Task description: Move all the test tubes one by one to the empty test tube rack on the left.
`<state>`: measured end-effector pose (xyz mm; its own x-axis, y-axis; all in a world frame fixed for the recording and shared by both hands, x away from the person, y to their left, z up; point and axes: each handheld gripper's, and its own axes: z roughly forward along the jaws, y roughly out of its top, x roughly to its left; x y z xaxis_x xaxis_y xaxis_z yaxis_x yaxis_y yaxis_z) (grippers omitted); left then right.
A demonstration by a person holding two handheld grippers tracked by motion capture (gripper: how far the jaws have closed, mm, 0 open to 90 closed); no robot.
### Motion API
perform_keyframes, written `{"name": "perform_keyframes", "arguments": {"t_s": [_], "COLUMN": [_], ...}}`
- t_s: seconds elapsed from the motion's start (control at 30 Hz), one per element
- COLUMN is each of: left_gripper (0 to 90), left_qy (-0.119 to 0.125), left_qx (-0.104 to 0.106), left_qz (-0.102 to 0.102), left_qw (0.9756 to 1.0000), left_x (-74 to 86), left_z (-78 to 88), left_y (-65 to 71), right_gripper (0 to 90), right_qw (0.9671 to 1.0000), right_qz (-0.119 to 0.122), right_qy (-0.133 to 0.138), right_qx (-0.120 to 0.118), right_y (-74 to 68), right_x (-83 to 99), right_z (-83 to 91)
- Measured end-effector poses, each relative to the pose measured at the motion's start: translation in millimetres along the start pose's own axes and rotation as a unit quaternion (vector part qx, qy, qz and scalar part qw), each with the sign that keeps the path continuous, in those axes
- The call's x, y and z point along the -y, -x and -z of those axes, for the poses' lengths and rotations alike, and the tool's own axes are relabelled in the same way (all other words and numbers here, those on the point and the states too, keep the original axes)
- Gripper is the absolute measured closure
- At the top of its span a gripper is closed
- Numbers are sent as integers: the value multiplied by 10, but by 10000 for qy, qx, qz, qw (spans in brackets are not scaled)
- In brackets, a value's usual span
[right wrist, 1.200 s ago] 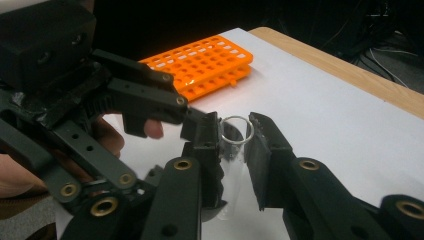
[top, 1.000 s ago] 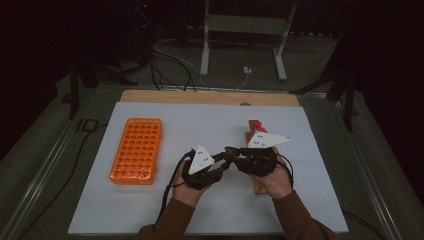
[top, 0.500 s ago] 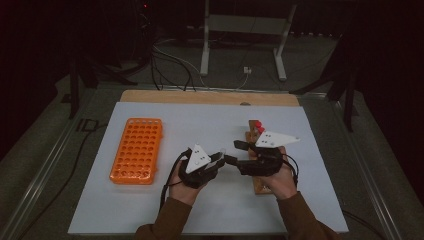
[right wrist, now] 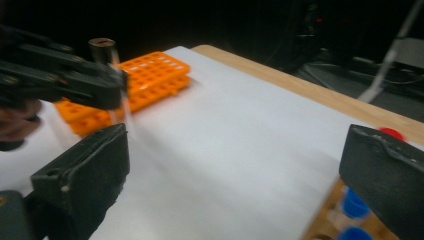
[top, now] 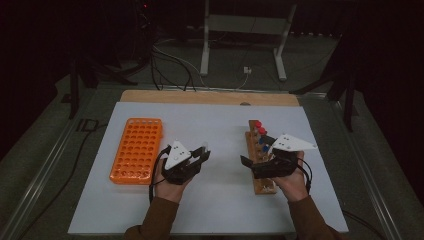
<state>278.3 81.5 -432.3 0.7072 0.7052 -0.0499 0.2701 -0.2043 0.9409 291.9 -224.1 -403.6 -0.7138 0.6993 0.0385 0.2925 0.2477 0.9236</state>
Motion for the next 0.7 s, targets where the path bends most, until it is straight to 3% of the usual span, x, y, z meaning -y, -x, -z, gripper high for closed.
{"name": "perform_keyframes", "arguments": {"t_s": [0.27,0.7], "left_gripper": [761,760], "left_qy": [10,37], "left_qx": [-177,-449], "left_qz": [10,67], "left_qw": [9998,9990], "left_x": [32,116], "left_z": [145,371], "left_y": [-116,-306], "right_gripper": [0,0], "right_qw": [9995,9983], "right_qz": [-88,-183], "right_qy": [103,162], "right_qx": [297,522], "right_y": [117,226], "right_x": [107,259], "right_z": [126,254]}}
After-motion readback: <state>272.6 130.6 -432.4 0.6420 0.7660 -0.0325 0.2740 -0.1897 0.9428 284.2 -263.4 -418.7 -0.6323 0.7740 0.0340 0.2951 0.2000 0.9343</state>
